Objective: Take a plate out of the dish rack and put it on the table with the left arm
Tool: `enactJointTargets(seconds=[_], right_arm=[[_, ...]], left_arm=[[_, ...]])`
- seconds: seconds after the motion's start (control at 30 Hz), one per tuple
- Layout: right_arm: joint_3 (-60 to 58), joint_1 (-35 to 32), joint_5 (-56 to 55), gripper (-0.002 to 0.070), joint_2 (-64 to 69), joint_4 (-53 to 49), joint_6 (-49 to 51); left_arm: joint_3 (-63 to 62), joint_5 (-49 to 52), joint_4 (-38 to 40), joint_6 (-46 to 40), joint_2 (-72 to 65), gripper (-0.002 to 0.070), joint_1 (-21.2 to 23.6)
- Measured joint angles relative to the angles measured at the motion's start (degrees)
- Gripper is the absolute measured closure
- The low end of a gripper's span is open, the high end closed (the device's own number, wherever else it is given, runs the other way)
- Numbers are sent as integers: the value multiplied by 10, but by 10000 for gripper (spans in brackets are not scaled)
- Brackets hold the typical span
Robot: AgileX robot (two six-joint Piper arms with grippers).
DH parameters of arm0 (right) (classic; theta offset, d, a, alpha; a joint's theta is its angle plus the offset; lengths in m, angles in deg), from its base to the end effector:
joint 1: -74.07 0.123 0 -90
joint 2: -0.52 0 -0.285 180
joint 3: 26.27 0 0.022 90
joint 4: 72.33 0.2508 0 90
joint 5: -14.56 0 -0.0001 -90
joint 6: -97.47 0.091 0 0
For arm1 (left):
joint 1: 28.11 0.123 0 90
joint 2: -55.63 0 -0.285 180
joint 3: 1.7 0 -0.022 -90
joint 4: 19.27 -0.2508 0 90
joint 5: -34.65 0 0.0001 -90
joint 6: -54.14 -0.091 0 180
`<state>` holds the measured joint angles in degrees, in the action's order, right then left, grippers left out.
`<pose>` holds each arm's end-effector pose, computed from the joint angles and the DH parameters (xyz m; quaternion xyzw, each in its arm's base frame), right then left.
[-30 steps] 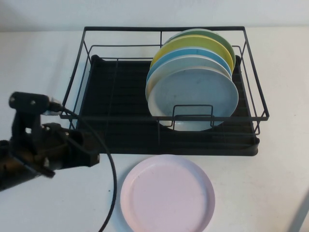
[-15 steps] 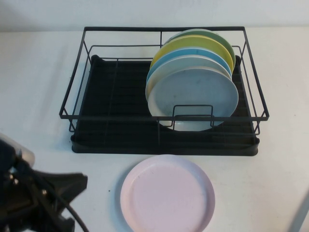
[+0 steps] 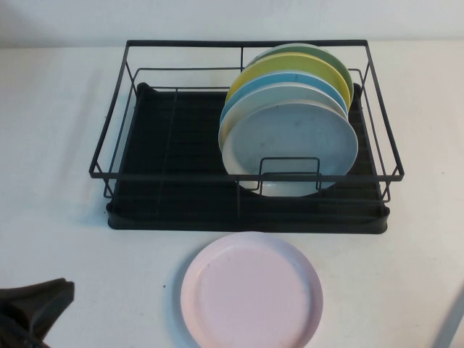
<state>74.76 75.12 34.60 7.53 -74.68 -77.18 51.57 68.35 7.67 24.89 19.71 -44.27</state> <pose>0.0532 -0.0003 0.1721 0.0188 0.7984 0.0164 0.6016 0.0858 -0.0487 0.2717 0.2297 0.8299 -0.1518 0.4853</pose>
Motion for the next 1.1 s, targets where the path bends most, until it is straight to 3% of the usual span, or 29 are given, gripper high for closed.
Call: enactJointTargets(seconds=[0.2,0.4,0.5,0.7,1.1], right_arm=[[0,0,0,696,0,0,0],[0,0,0,696,0,0,0],[0,0,0,696,0,0,0],[0,0,0,696,0,0,0],[0,0,0,696,0,0,0]], left_arm=[[122,-164,-55,43,106,676,0],[221,-216,-222,268,226,676,10],[243,-199,-254,320,267,676,38],[254,-171,-250,316,286,676,104],[253,-138,-241,263,286,676,108]])
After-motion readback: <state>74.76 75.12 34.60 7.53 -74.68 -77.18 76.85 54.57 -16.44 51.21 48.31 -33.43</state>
